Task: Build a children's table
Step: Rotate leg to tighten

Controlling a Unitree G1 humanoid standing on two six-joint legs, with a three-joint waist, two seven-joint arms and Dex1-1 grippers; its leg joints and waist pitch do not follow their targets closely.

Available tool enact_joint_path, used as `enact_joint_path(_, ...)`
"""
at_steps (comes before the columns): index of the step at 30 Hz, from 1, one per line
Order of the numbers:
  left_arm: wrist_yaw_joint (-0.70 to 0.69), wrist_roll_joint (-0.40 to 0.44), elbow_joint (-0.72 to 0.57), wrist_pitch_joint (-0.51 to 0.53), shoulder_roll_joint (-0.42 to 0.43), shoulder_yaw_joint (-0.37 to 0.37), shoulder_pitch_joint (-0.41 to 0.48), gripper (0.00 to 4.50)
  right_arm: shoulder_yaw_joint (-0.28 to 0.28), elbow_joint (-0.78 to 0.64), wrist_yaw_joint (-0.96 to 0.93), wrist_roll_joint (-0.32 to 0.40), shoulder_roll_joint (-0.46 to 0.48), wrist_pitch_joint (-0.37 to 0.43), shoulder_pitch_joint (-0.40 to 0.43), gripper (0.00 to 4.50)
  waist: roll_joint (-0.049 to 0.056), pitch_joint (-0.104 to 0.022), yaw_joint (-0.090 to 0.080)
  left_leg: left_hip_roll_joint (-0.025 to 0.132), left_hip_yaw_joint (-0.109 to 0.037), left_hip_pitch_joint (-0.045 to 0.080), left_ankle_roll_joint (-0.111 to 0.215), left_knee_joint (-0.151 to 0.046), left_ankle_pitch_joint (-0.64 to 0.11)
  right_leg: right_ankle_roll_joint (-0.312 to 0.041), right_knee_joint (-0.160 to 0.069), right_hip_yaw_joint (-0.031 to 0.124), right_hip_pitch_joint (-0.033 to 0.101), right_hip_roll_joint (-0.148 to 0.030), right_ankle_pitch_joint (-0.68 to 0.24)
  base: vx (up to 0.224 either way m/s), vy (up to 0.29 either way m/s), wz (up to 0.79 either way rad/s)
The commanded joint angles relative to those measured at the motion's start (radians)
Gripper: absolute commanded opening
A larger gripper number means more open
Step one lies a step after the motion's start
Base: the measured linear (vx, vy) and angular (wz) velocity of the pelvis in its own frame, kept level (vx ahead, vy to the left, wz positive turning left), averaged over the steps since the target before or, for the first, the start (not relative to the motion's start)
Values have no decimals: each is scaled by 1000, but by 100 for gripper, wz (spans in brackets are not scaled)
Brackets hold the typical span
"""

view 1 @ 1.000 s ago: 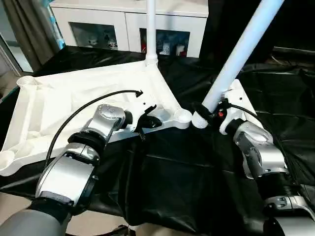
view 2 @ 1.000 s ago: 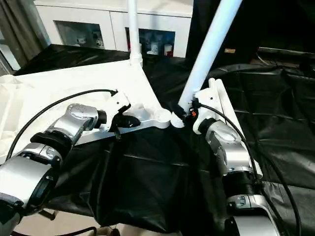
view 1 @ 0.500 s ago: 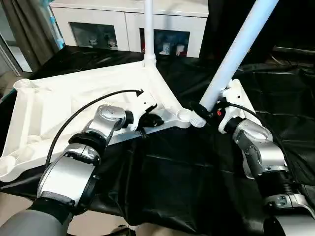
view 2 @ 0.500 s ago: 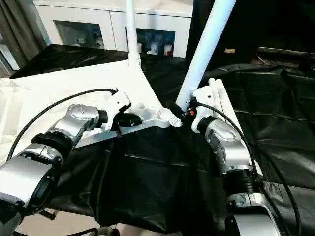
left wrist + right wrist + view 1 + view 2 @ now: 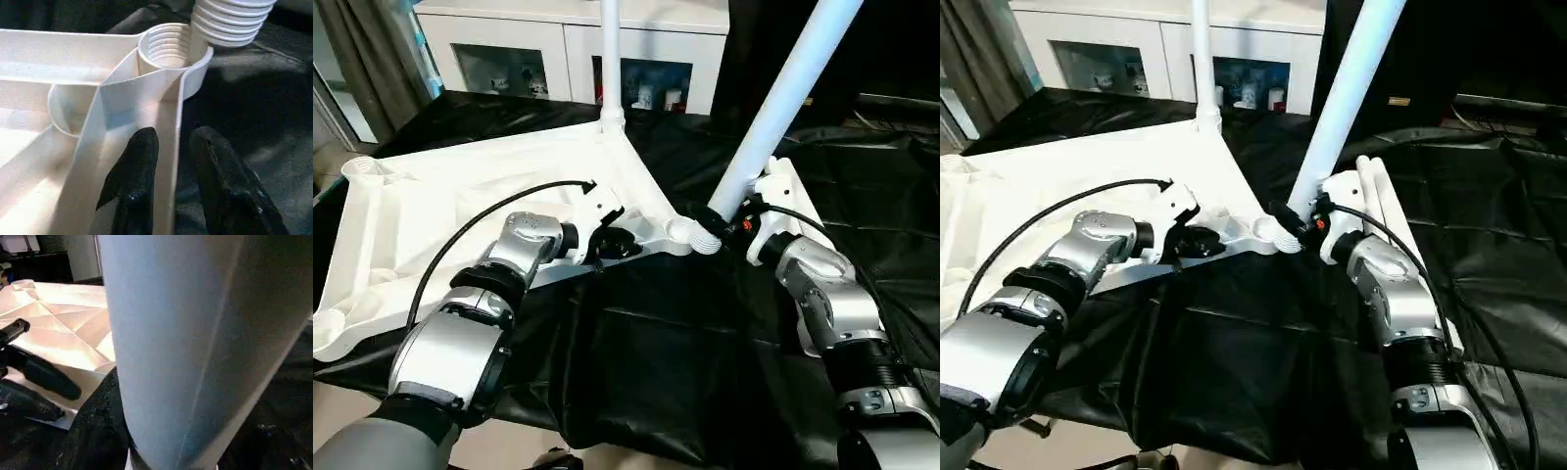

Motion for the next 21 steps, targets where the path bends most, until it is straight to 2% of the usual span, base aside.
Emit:
enact_joint_path(1, 10, 18, 17, -1, 5, -6, -13, 165, 11, -38, 6, -4, -1, 14, 3, 187, 1, -88, 1, 10, -2, 25, 74, -52, -98, -306, -61, 29, 70, -52, 212, 0, 0, 0)
enact_joint_path(10, 11, 19, 35, 17, 0, 0, -20, 169, 13, -62, 10, -3, -8, 27, 22, 187, 2, -88, 1, 10, -2, 25, 70, -53, -102, -306, -62, 29, 70, -52, 211, 0, 0, 0)
enact_joint_path(11, 9, 20, 37, 19, 0, 2, -20, 169, 14, -64, 9, -3, -7, 28, 23, 187, 8, -87, 0, 11, -2, 26, 68, -53, -105, -307, -61, 29, 69, -53, 208, 0, 0, 0)
enact_joint_path(12, 10, 21, 39, 20, -2, 4, -19, 169, 15, -66, 9, -3, -7, 29, 25, 187, 5, -87, -1, 11, -2, 26, 65, -54, -113, -307, -63, 29, 69, -52, 202, 0, 0, 0)
enact_joint_path(15, 16, 17, 46, 26, -8, 16, -20, 133, 15, -78, 6, -3, -6, 38, 31, 187, 4, -87, -1, 10, -2, 26, 63, -54, -111, -308, -62, 29, 70, -52, 210, 0, 0, 0)
enact_joint_path(16, 15, 20, 47, 25, -8, 13, -20, 133, 15, -80, 5, -3, -5, 39, 31, 187, 9, -87, -1, 10, -3, 26, 63, -53, -111, -309, -62, 29, 70, -52, 211, 0, 0, 0)
enact_joint_path(17, 14, 22, 48, 25, -8, 11, -20, 122, 15, -81, 5, -3, -5, 40, 32, 187, 6, -87, -1, 10, -3, 25, 63, -53, -111, -307, -62, 30, 71, -52, 215, 0, 0, 0)
enact_joint_path(21, 7, 23, 51, 29, -7, 9, -19, 85, 16, -84, 4, -3, -4, 42, 33, 187, 8, -87, -2, 10, -3, 26, 63, -54, -114, -306, -63, 29, 71, -52, 214, 0, 0, 0)
